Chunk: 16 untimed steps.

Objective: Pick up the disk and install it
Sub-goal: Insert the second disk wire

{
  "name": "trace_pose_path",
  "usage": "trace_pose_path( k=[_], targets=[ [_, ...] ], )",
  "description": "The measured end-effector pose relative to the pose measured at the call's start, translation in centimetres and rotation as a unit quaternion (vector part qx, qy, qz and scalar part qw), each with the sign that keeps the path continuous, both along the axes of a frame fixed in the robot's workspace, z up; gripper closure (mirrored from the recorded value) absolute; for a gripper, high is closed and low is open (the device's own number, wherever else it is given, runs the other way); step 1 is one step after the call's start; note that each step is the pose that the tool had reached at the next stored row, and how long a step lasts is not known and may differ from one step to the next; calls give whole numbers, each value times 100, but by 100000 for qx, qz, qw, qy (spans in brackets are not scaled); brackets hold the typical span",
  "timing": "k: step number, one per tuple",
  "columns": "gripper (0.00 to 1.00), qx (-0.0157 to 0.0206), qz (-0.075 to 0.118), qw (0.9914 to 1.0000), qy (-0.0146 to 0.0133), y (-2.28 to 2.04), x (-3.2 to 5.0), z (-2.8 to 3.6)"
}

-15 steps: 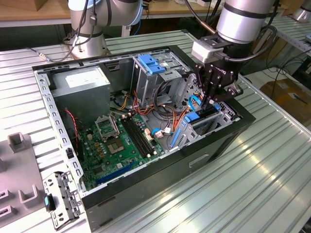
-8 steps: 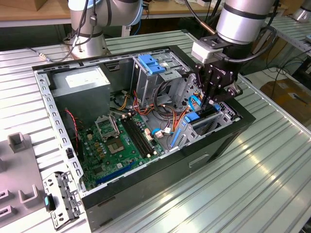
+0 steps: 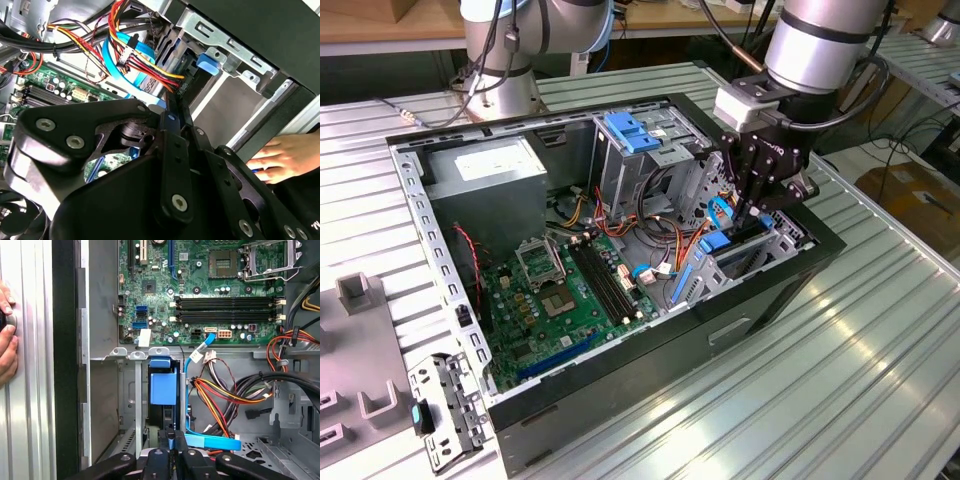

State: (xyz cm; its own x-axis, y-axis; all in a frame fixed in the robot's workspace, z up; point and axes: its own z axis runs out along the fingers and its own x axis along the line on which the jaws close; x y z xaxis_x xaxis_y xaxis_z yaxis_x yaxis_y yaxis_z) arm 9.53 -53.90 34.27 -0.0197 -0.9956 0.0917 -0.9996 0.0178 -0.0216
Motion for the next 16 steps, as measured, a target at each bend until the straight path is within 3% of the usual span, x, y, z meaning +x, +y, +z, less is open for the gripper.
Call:
trace_pose_path(
  k=[6, 11, 16],
  targets=[
    [84, 439, -2, 99999, -5, -5, 0, -21],
    [84, 452, 2, 99999, -91, -5, 0, 89],
    [84, 518, -3, 99999, -109, -20, 1, 95]
  ],
)
